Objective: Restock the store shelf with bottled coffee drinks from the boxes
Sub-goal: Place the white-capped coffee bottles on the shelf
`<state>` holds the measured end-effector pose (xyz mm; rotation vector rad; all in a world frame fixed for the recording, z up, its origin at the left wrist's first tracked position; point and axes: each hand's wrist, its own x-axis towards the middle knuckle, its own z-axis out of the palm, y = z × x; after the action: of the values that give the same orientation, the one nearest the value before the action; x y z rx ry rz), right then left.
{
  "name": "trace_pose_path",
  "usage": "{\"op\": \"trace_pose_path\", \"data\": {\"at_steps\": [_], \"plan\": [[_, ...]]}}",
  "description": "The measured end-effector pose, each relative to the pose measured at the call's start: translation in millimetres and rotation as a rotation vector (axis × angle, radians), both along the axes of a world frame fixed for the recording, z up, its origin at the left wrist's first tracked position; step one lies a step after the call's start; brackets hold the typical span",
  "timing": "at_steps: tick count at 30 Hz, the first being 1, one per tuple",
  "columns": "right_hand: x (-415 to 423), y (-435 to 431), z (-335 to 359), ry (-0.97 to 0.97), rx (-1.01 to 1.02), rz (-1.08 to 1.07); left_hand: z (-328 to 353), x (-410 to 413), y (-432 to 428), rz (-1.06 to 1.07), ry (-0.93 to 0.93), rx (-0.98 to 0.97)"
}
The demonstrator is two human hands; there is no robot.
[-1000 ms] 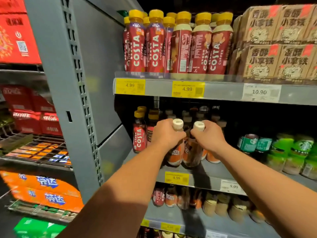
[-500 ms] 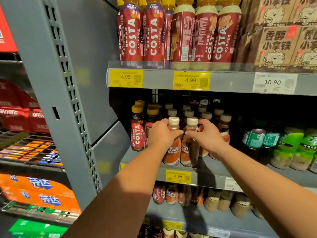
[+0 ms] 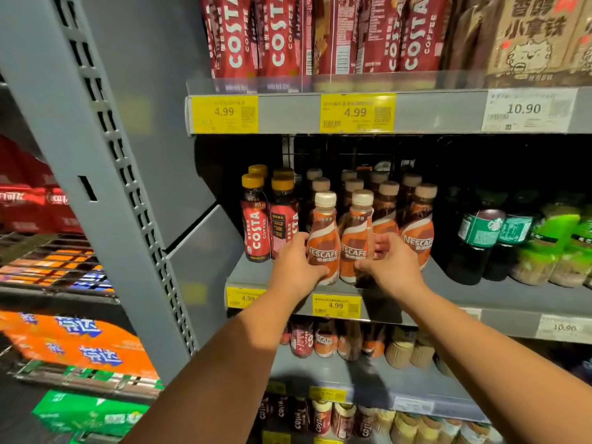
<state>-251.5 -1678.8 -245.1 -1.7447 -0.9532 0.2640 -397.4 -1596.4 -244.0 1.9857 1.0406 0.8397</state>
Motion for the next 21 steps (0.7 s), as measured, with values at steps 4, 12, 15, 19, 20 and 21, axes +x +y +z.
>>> {"op": "trace_pose_path", "data": {"at_steps": [4,12,15,19,20,21], "plan": [[2.7,6.2,-4.9,0.002,0.01,-0.016,-6.6,5.9,-1.6,0.045,0.008,0.034],[9.4,12.7,-20.4,0.096,0.049,-0.01,-12.4,8.7,2.2,0.077,-0.031,0.046],[11.8,11.7,-20.8,0.124,0.052,0.027,-14.1,7.9,2.8,0.087,-0.043,0.039],[7.9,9.2,-18.0,0.128,0.074,0.047,-15.0,6.8,3.4,0.067,-0.098,0.015],[7.3,8.5,-17.8,0.131,0.078,0.046,-14.3,6.4,2.6,0.063,-0.118,0.006],[6.7,7.8,-17.4,0.134,0.082,0.046,-13.3,5.7,1.7,0.064,-0.135,-0.003]]}}
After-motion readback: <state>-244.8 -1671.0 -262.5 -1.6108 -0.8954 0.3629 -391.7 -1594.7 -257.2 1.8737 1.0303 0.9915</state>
